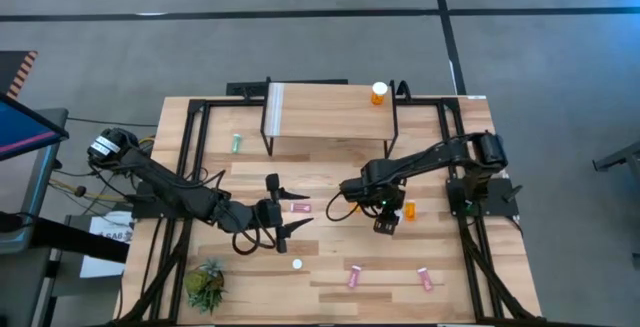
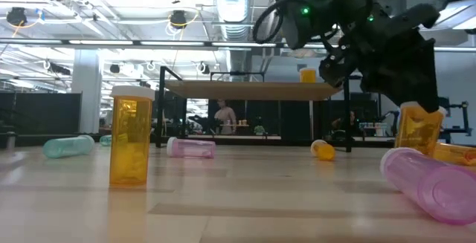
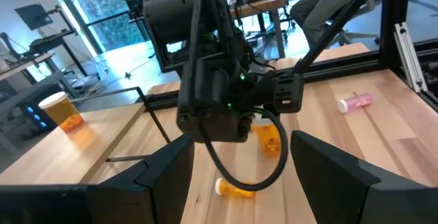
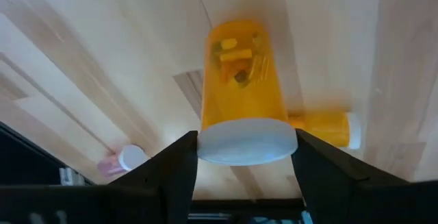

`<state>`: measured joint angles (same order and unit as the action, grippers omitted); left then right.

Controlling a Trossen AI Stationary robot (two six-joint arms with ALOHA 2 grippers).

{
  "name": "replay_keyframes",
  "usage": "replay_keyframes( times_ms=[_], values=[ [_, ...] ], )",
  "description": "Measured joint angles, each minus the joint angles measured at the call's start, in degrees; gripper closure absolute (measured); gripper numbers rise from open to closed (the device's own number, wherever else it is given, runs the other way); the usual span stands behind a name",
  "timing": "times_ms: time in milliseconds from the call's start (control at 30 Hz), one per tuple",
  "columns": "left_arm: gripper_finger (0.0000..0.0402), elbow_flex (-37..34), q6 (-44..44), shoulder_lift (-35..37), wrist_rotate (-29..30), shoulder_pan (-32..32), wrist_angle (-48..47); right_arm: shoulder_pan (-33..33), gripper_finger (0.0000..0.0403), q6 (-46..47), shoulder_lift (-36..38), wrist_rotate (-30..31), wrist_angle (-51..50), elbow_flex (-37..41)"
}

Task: Pick and place medicine bottles onto shelf by color
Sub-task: Put the large orange pill bottle on the shelf aligned with the other large orange pill bottle

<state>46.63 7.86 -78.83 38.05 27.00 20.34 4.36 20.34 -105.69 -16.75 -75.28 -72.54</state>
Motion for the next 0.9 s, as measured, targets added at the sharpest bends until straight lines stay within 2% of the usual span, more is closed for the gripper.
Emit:
replay_keyframes(
  times_ms=[467,900],
  values=[
    [0.0168,0.0,-0.18,0.0,-0.26,0.0,0.04,0.0,0.0153,0.2,-0.15,0.65,0.73,-6.22],
    [0.0168,0.0,-0.18,0.0,-0.62,0.0,0.04,0.11,0.0152,0.22,-0.54,2.38,-1.01,-6.37]
  ],
)
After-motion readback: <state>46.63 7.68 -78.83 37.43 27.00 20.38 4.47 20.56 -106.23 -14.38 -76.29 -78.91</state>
